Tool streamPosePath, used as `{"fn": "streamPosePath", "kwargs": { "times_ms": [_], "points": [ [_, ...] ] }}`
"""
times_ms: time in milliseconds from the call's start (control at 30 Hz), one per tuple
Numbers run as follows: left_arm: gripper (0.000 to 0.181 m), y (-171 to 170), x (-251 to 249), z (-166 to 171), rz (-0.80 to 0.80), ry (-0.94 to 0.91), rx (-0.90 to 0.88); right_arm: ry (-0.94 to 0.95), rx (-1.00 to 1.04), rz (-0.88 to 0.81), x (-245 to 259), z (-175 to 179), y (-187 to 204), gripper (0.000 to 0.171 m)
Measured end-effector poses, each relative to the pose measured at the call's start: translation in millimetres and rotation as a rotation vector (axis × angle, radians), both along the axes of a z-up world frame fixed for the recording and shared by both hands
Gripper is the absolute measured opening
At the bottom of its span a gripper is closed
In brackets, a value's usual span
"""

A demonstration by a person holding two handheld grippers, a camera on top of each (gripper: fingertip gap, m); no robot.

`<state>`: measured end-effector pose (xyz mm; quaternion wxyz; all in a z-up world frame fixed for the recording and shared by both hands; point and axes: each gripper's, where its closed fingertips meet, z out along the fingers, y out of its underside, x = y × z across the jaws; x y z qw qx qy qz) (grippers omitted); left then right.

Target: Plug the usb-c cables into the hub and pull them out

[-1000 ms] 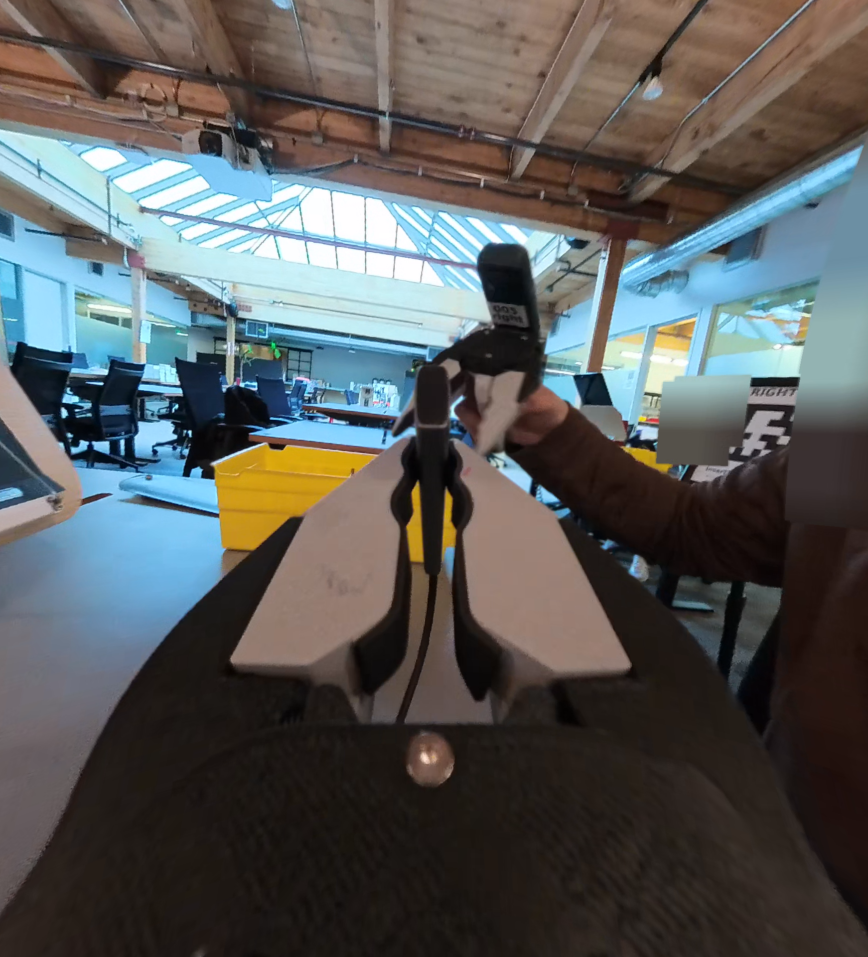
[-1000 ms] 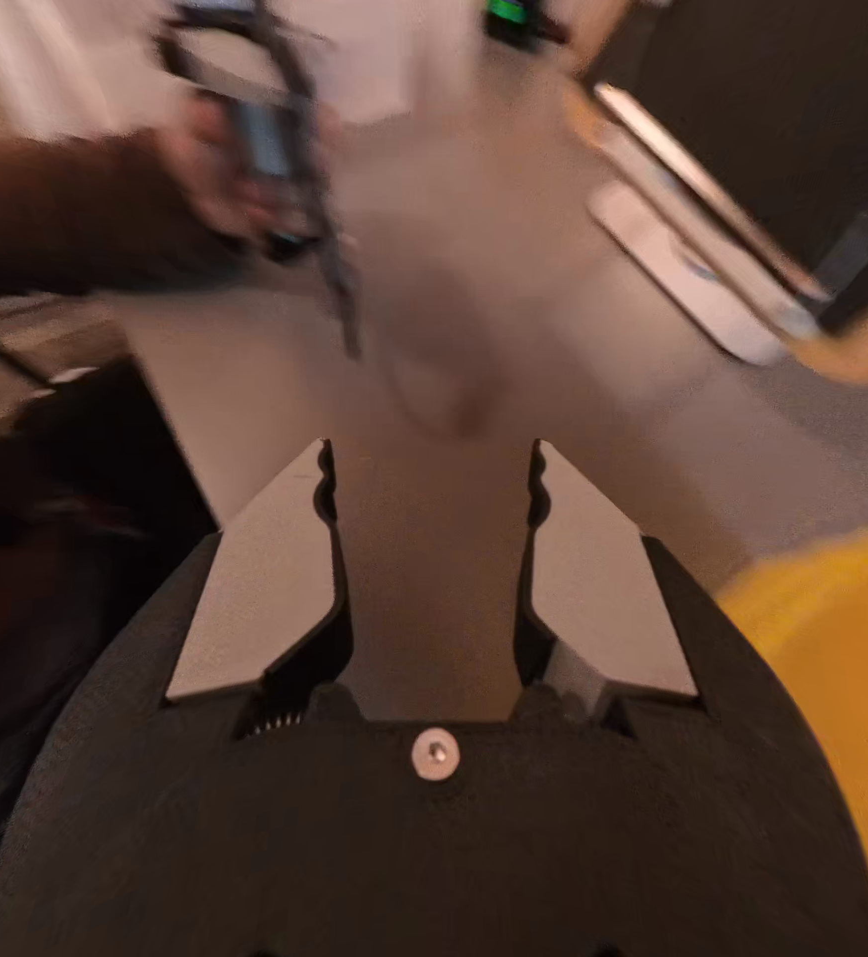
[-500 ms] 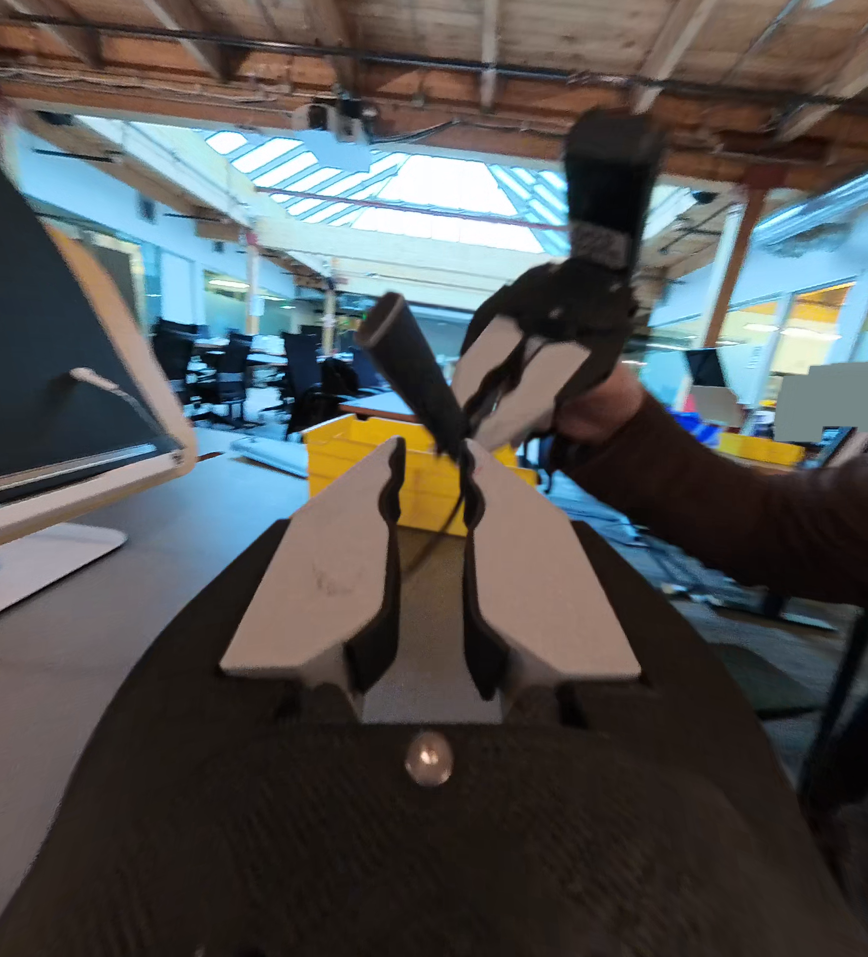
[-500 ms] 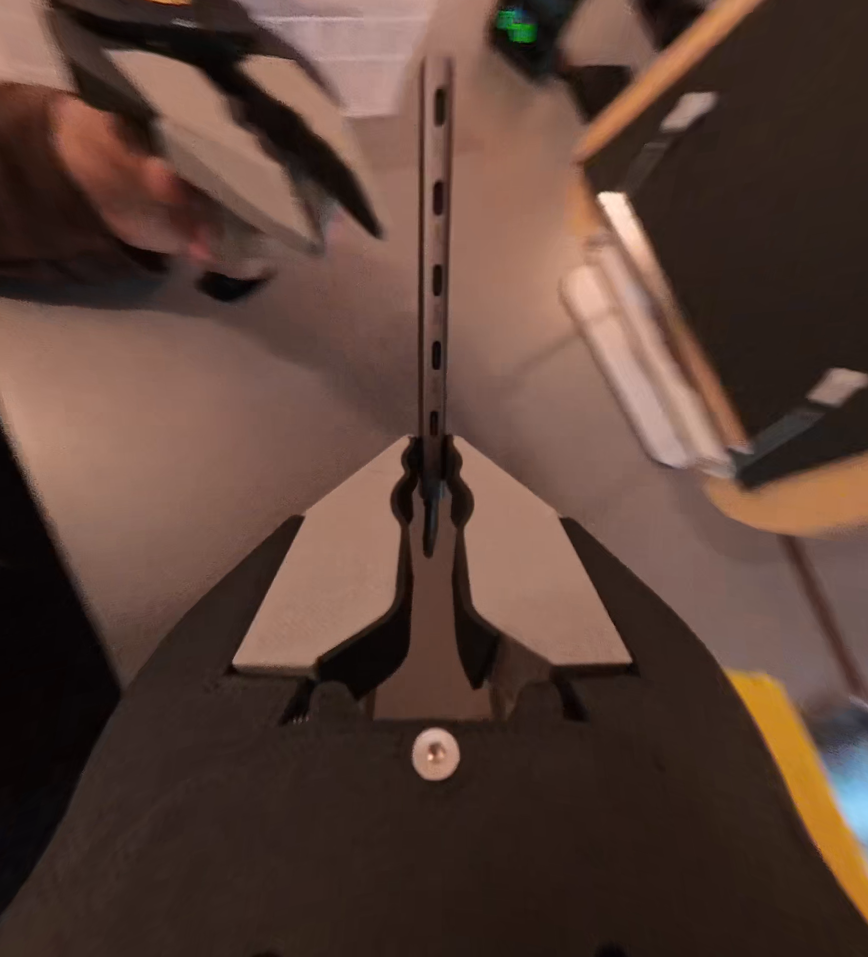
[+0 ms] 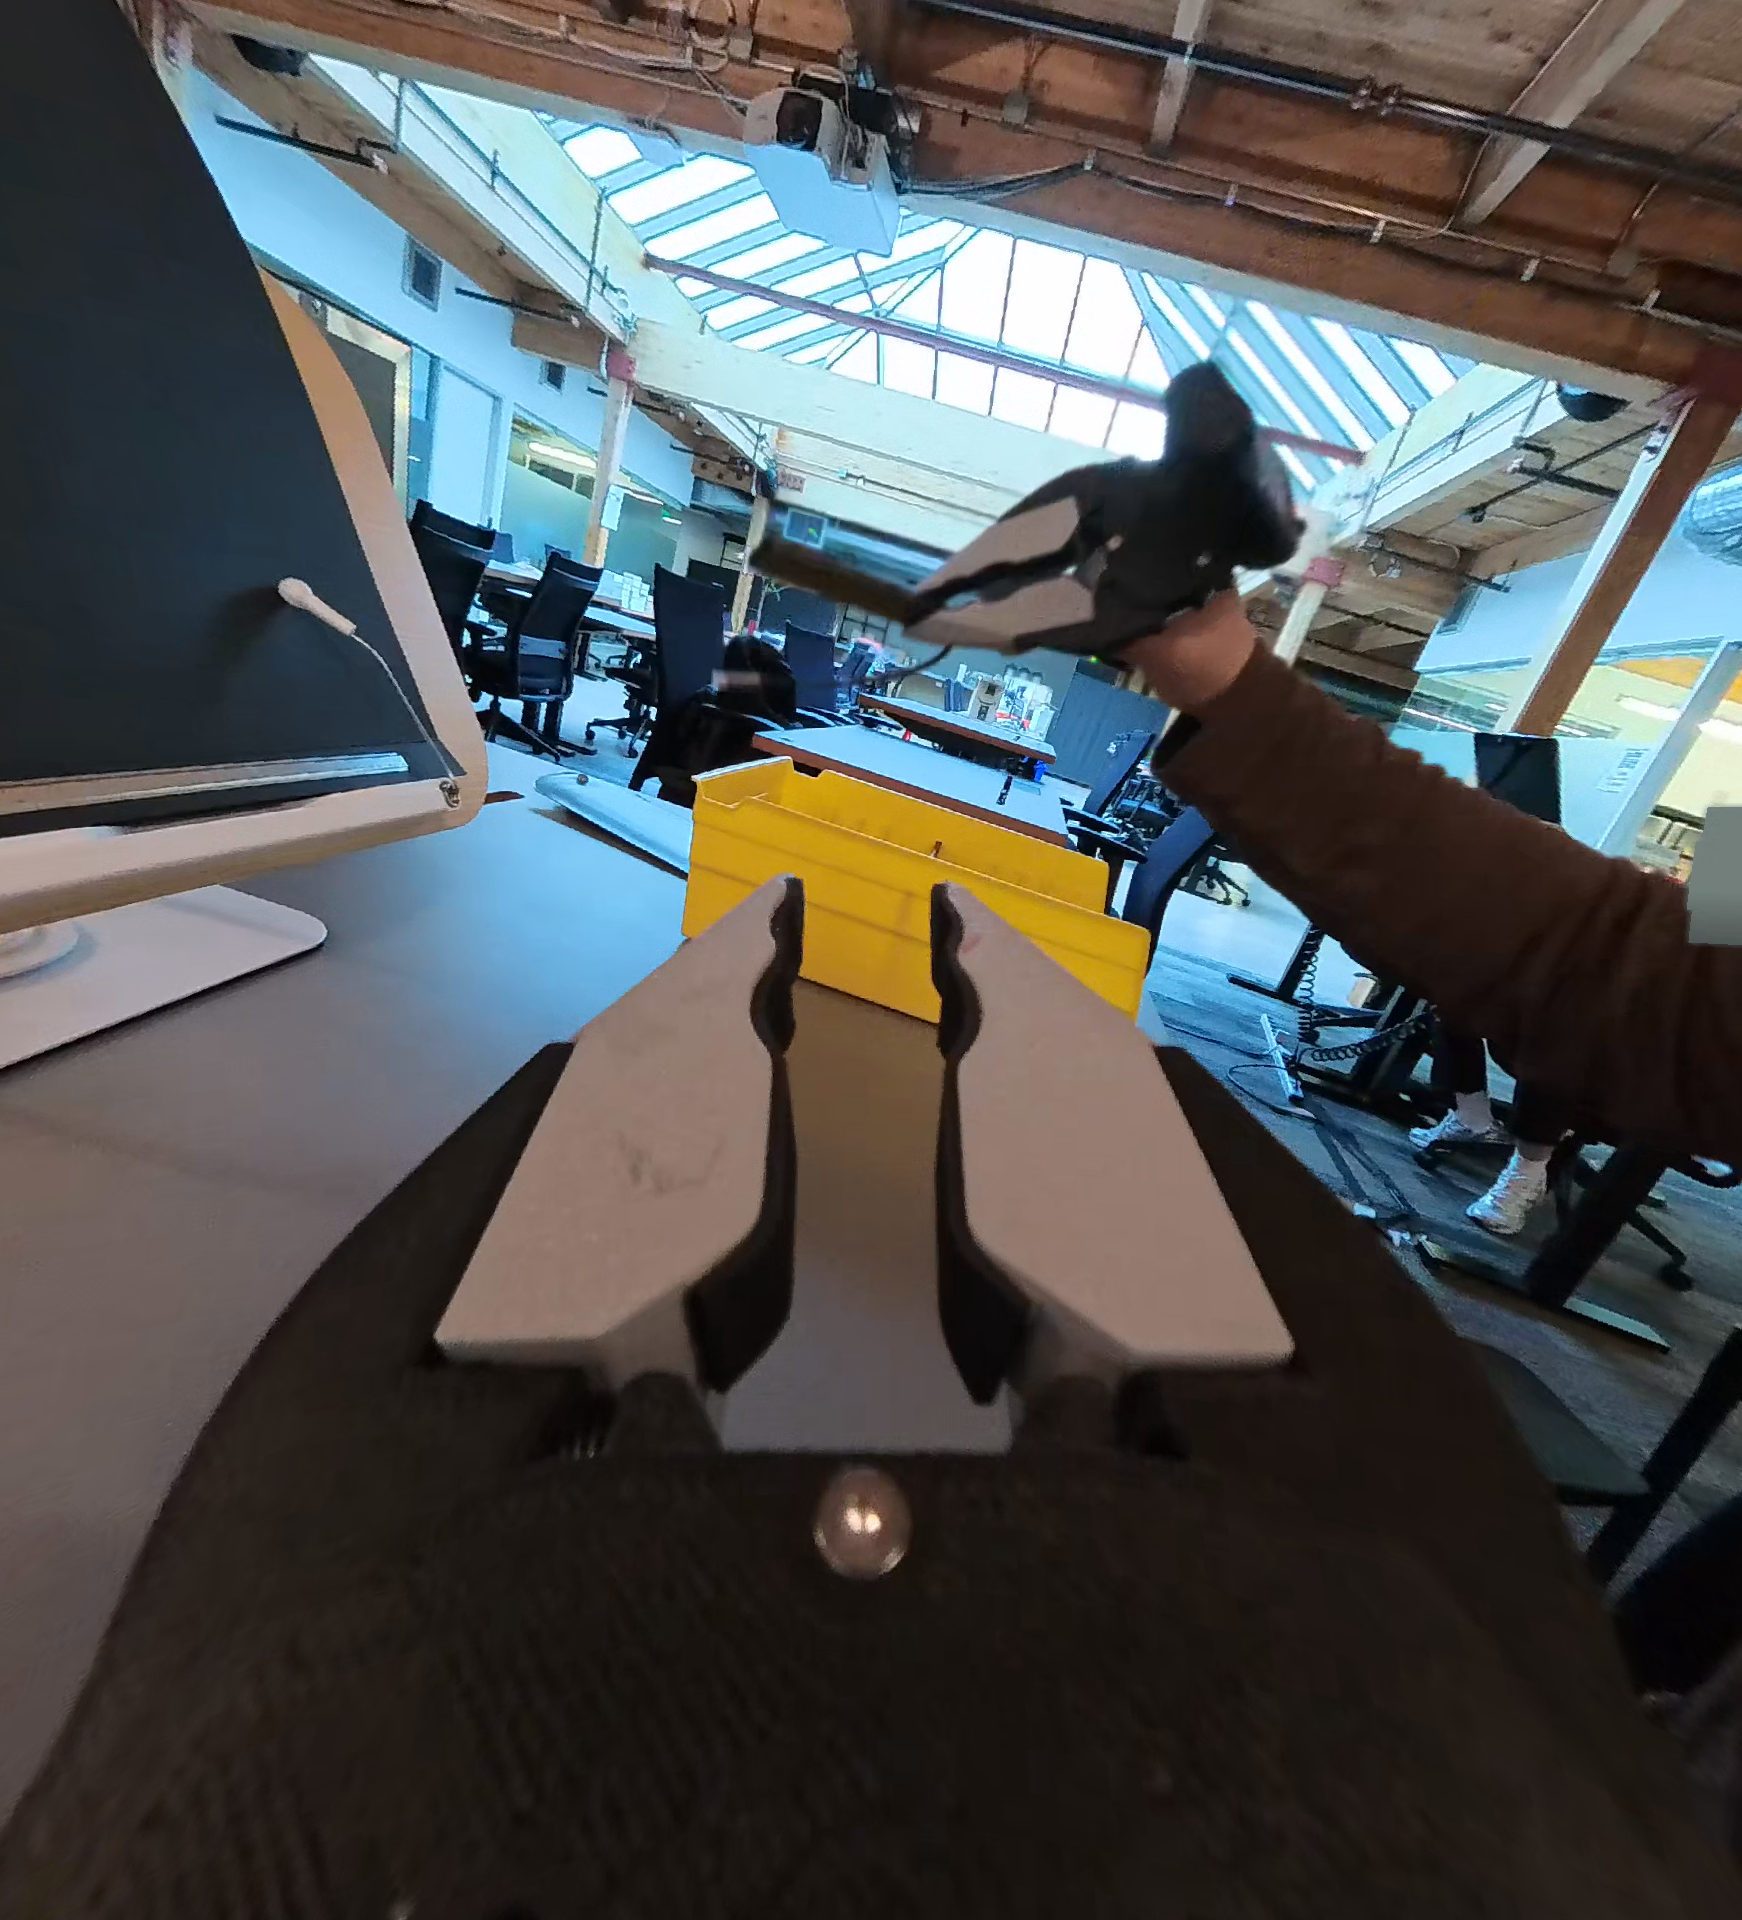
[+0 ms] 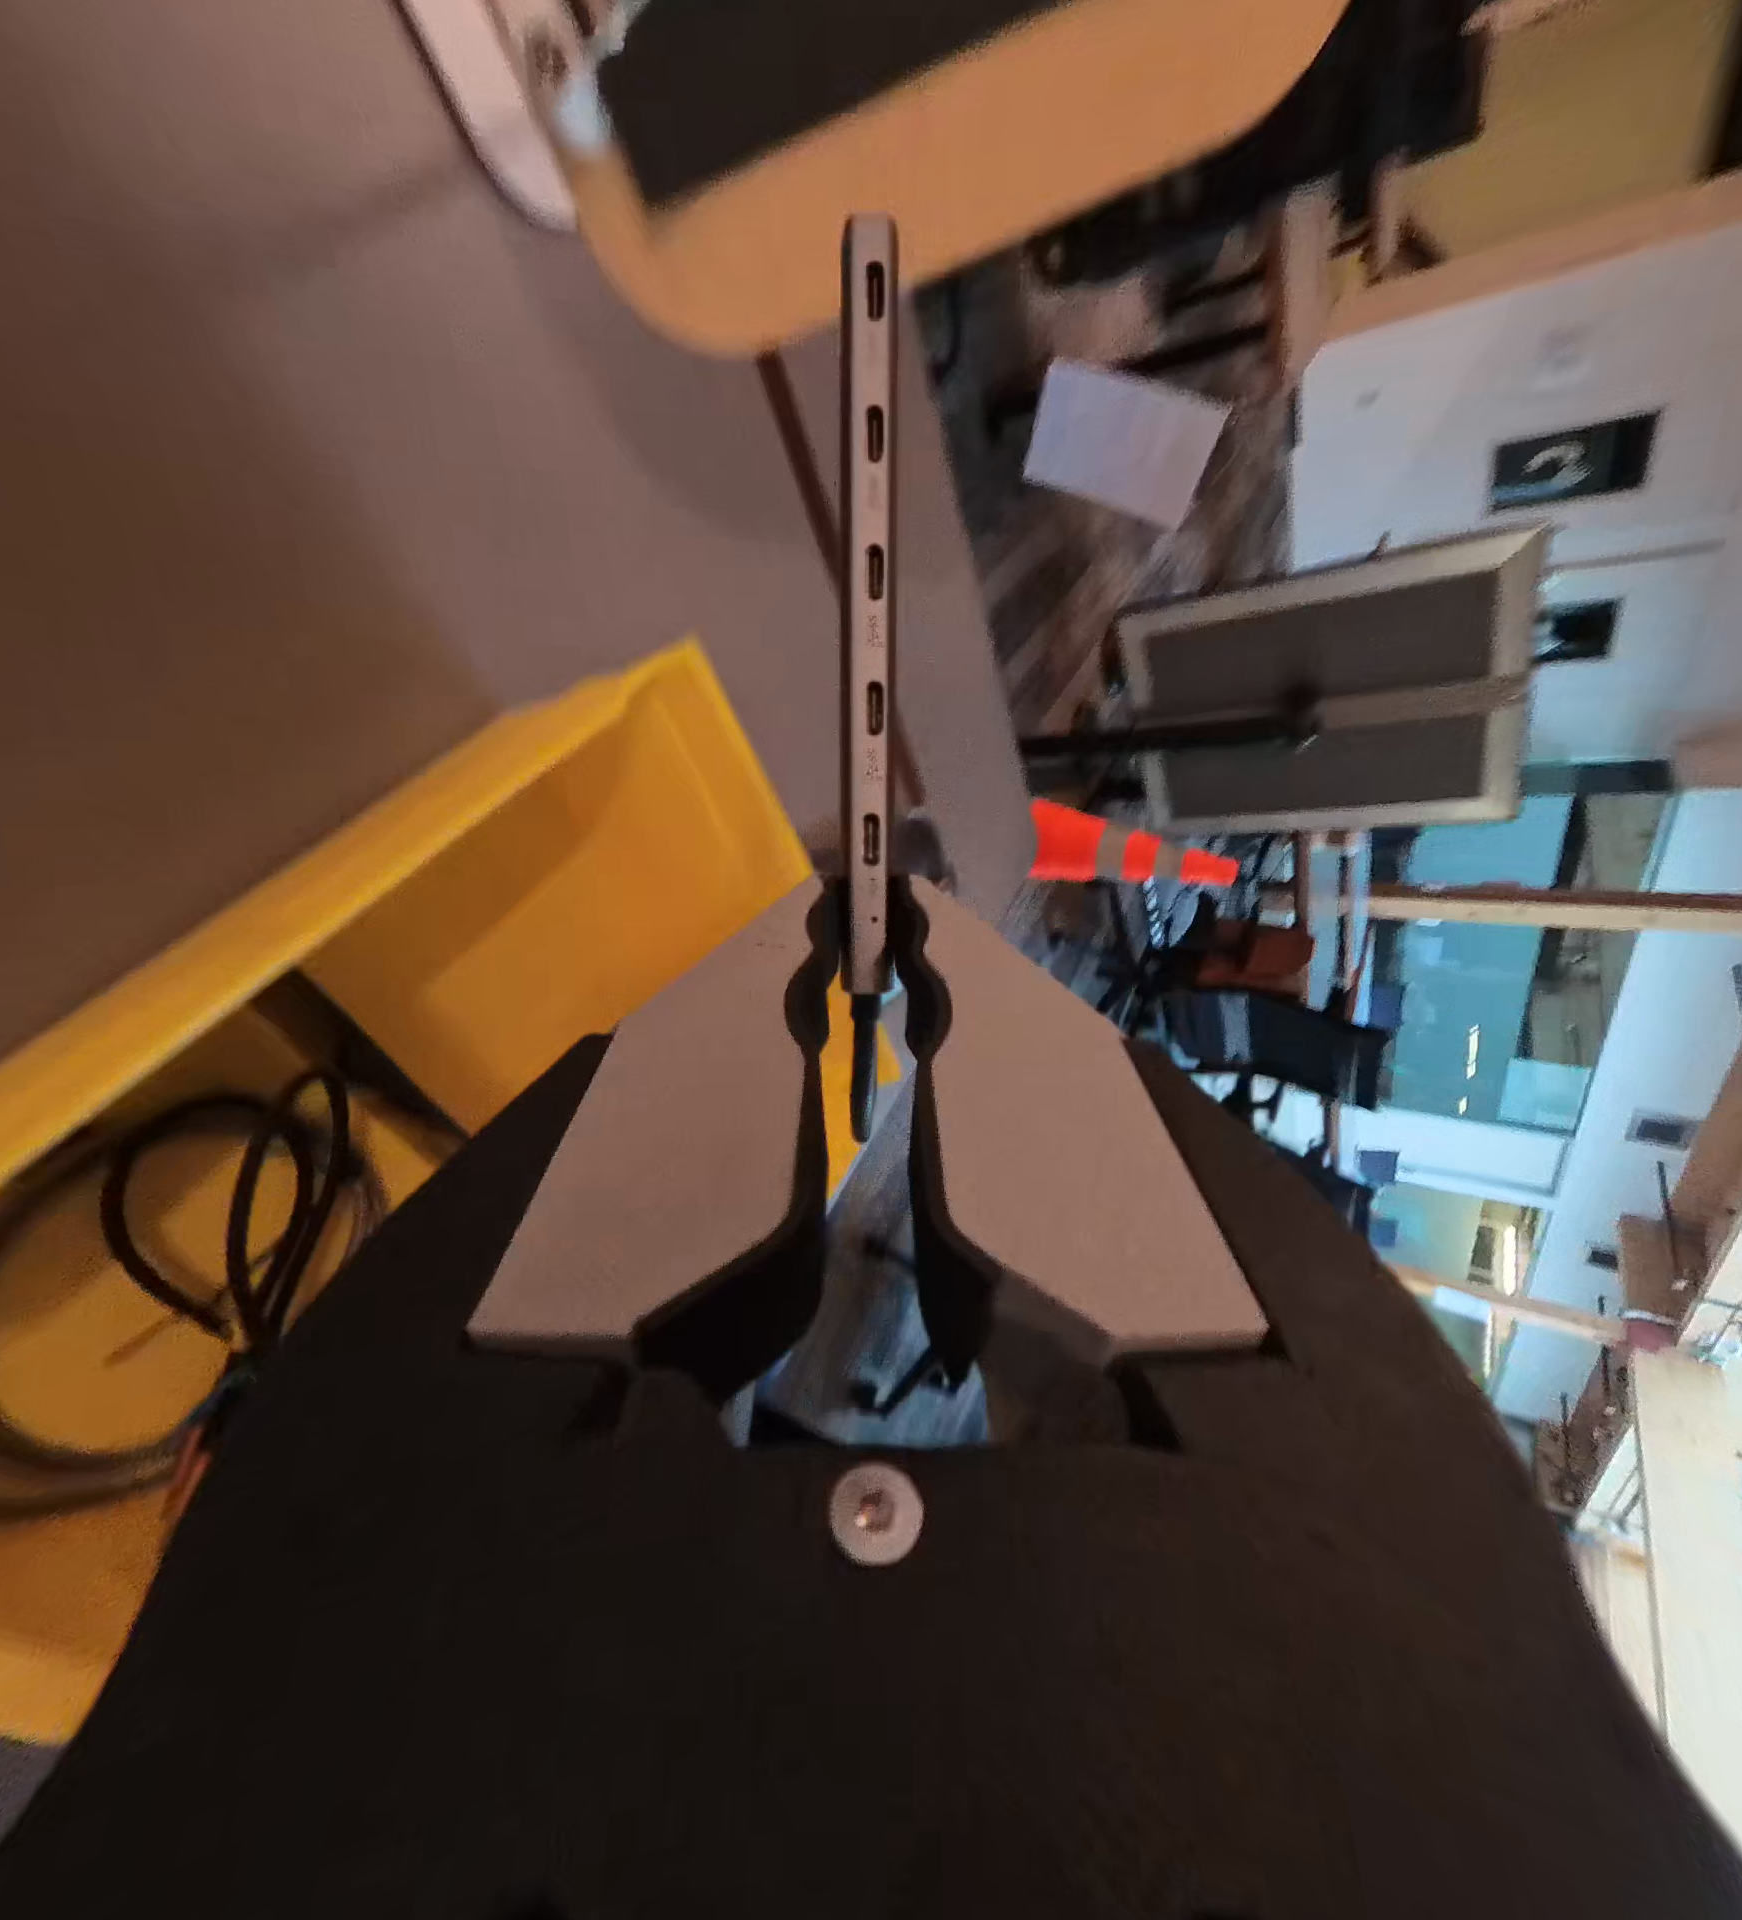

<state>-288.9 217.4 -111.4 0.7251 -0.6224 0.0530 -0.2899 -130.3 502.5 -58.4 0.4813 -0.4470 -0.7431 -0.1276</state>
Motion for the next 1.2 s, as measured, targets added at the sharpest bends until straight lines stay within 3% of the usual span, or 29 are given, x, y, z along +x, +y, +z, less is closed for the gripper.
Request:
{"fn": "streamPosePath", "kwargs": {
  "times_ms": [200, 467, 567, 600, 667, 800, 900, 1000, 1100, 1200],
  "points": [
    [0.020, 2, 0, -4, -0.007, -0.008, -0.020, -0.275, -0.024, -0.111, 43, -66, 57, 0.007],
    [0.020, 5, -1, -9, -0.010, 0.001, -0.041, -0.540, -0.126, -0.175, 55, -150, 79, 0.008],
    [0.020, 5, -1, -10, -0.014, 0.000, -0.046, -0.573, -0.298, -0.265, 60, -172, 79, 0.043],
    [0.019, 6, 0, -11, -0.017, -0.001, -0.048, -0.578, -0.349, -0.296, 62, -175, 76, 0.035],
    [0.020, 5, 1, -11, -0.028, -0.001, -0.052, -0.554, -0.375, -0.308, 61, -169, 74, 0.042],
    [0.023, 8, 10, -20, -0.057, 0.044, -0.099, -0.339, -0.359, -0.292, 39, -123, 62, 0.039],
    [0.026, 13, 20, -34, -0.063, 0.125, -0.153, -0.101, -0.417, -0.227, 0, -83, 22, 0.041],
    [0.032, 16, 29, -45, -0.058, 0.218, -0.196, 0.124, -0.650, -0.030, -60, -65, -66, 0.042],
    [0.035, 17, 31, -49, -0.008, 0.278, -0.207, 0.238, -0.863, 0.139, -113, -74, -148, 0.041],
    [0.036, 4, 33, -33, 0.083, 0.229, -0.213, 0.275, -0.976, 0.245, -156, -104, -201, 0.040]
  ]
}}
